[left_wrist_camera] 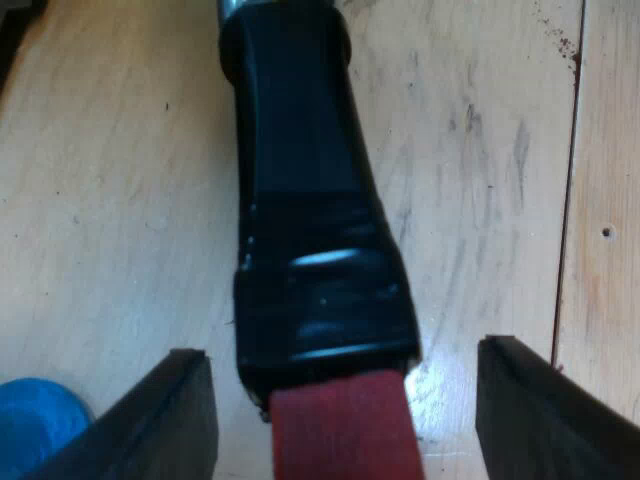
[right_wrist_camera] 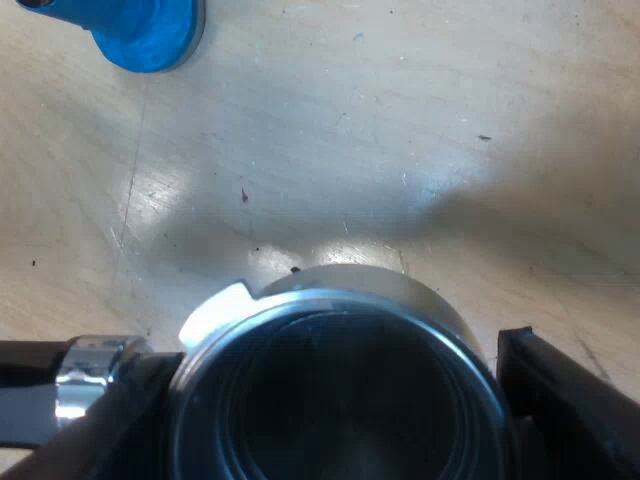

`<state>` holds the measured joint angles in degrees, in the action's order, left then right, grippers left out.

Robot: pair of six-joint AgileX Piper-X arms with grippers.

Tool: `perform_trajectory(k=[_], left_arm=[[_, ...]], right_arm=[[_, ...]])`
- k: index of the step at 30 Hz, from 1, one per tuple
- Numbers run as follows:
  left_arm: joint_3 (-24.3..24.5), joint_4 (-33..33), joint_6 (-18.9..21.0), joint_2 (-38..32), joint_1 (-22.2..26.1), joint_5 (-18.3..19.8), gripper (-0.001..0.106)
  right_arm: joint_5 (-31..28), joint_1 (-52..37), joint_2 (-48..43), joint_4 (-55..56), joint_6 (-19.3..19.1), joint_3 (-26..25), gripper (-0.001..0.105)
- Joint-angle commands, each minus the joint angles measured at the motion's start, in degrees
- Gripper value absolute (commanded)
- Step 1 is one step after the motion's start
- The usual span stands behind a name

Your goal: Put the handle in the coffee machine

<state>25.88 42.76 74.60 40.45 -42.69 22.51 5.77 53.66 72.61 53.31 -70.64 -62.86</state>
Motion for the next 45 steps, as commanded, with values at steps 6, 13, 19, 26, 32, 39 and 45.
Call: perform_trajectory(k=[6, 13, 19, 26, 32, 39, 45], left_arm=[[0.26, -0.23, 0.03, -0.27, -0.27, 0.51, 0.036], [0.26, -0.23, 0.19, -0.27, -0.27, 0.51, 0.000], [0.26, -0.23, 0.57, -0.27, -0.27, 0.51, 0.000], [0.26, -0.23, 0.57, -0.27, -0.27, 0.41, 0.000], [0.26, 0.17, 1.46, -0.27, -0.27, -0.78, 0.000], [1.72, 3.56, 2.79, -0.37, 0.98, -1.50, 0.000], [1.98, 3.69, 3.59, -0.37, 2.14, -1.50, 0.000]], right_arm=[[0.92, 0.02, -1.02, -0.76, -0.17, -0.80, 0.000], [0.53, 0.02, -1.02, -0.76, -0.06, -0.80, 0.000], [0.53, 0.02, -1.02, -0.76, -0.06, -0.80, 0.000], [-0.22, 0.02, -1.02, -0.76, -0.06, -0.80, 0.032], [-0.87, 0.02, -1.14, -0.76, -0.88, -0.80, 0.070], [-7.40, 0.02, -4.41, -0.76, -1.26, -0.80, 0.071], [-8.08, 0.02, -8.20, -0.76, -1.32, -0.80, 0.071]])
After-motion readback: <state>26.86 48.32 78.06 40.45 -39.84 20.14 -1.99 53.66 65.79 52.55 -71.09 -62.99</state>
